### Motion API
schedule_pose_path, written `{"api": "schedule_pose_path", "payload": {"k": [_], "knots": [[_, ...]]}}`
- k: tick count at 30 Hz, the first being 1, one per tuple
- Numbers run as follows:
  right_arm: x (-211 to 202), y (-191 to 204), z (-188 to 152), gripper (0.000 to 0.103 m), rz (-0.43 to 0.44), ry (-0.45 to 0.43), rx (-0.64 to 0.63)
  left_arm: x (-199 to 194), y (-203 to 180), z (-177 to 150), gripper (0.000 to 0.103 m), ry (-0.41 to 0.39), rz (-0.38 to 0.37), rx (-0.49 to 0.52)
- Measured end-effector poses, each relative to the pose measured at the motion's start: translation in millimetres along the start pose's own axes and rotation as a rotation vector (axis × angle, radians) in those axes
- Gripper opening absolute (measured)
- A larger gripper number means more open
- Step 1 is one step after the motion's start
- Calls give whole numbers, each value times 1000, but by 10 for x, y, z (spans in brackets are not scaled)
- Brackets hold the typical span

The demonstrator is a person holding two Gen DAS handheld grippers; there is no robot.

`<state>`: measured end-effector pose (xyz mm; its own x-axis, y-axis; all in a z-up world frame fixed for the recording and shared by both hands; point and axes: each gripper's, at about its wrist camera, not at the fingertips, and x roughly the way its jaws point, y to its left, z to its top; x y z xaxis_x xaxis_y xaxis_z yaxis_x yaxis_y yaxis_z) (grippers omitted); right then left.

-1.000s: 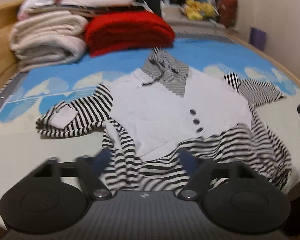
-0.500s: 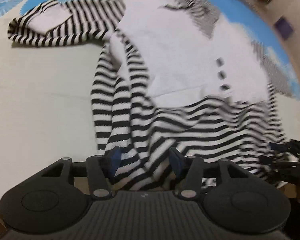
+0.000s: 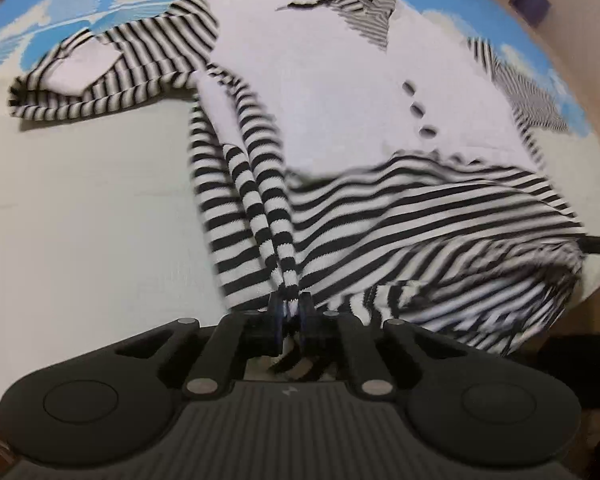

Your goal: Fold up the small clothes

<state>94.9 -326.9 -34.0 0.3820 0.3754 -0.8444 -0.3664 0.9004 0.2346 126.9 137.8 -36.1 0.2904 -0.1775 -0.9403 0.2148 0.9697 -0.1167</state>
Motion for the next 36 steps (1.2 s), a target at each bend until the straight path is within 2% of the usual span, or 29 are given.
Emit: {"api": "schedule_pose_path", "payload": {"k": [3, 5, 7, 9, 10, 12, 14, 15, 16, 17, 19, 23, 28, 30, 32, 36], "knots": [[85, -6, -104, 1, -3, 83, -23, 80, -20, -101, 9, 83, 46, 64], [151, 38, -82, 3, -37, 95, -44, 50, -48, -106, 12, 75, 102, 76], [105, 53, 13, 5, -58, 31, -34, -72, -41, -27, 17, -6, 95, 50], [50, 28, 132, 14, -58, -45, 30, -196, -23, 31, 20, -88, 24, 10], [58, 19, 167, 17, -59, -64, 52, -212, -37, 56, 20, -103, -8, 0], [178, 33, 216, 26, -88, -37, 37, -134, -126, 95, 20, -74, -31, 24], [394, 54, 120, 29, -140, 86, -14, 9, -215, 57, 21, -2, -21, 75], [544, 57, 62, 30, -190, 175, -44, 113, -256, 8, 29, 49, 5, 103], [600, 54, 23, 30, -225, 211, -70, 238, -297, -43, 35, 115, 53, 135], [609, 73, 30, 30, -239, 210, -91, 287, -313, -65, 35, 138, 80, 152], [510, 93, 128, 32, -222, 166, -70, 238, -295, -10, 36, 101, 74, 138], [246, 102, 275, 35, -257, 3, -37, -51, -59, 195, 42, -98, 35, -33], [52, 51, 587, 39, -317, -182, 46, -199, 66, 488, 43, -274, 105, -187], [-30, 41, 702, 39, -323, -257, 84, -259, 73, 550, 43, -343, 112, -202], [-115, 59, 812, 39, -320, -329, 103, -335, 71, 656, 43, -375, 139, -217], [-233, 240, 1163, 40, -361, -452, 58, -419, 81, 1055, 45, -456, 147, -245]]}}
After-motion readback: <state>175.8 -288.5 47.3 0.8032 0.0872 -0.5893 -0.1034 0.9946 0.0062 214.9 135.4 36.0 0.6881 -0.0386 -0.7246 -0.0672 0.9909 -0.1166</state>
